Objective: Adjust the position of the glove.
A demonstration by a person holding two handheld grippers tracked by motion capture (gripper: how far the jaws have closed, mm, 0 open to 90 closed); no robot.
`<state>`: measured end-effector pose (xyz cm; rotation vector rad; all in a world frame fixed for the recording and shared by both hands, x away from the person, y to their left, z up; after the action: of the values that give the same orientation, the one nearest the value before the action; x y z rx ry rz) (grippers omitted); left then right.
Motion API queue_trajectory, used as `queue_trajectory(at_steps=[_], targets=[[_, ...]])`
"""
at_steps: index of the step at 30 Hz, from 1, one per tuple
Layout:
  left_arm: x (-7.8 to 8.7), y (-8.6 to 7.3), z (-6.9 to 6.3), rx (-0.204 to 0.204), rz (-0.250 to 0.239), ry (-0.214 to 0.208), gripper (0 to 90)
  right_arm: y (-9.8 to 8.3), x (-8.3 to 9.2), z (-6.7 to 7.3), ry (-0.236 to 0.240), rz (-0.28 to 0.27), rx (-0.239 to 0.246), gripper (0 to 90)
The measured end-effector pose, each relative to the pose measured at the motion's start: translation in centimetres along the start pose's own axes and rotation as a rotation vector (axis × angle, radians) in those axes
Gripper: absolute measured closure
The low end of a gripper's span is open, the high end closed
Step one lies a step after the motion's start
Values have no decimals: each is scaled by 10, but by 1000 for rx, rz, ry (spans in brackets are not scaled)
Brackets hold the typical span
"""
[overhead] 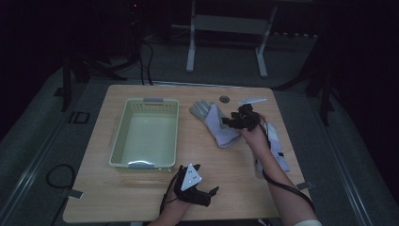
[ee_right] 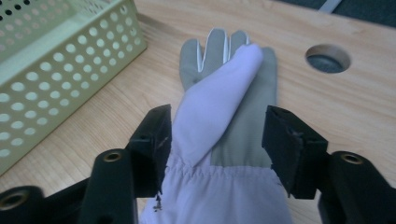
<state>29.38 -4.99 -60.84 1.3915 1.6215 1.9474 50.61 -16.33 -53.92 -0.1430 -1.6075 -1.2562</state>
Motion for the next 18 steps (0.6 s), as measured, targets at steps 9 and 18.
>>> queue_trajectory(at_steps=[9,18], targets=[[0,0,0,0,-1,0,8,-2,-29,-7,-3,45,-14,466],[0,0,0,-1,2,-1,8,-6,-56,-21,-18,99,-45,466]])
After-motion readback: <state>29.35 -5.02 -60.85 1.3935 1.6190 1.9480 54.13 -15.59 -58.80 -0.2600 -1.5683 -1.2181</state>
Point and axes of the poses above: each handheld gripper's, and its own axes: x roughly backward along the jaws, y roughly out of its top, z roughly to its left, the point moved 9 cm from there along -x, roughly forward along the jaws, and after that the axes turned 8 degrees about z, right-handed, at the moved point
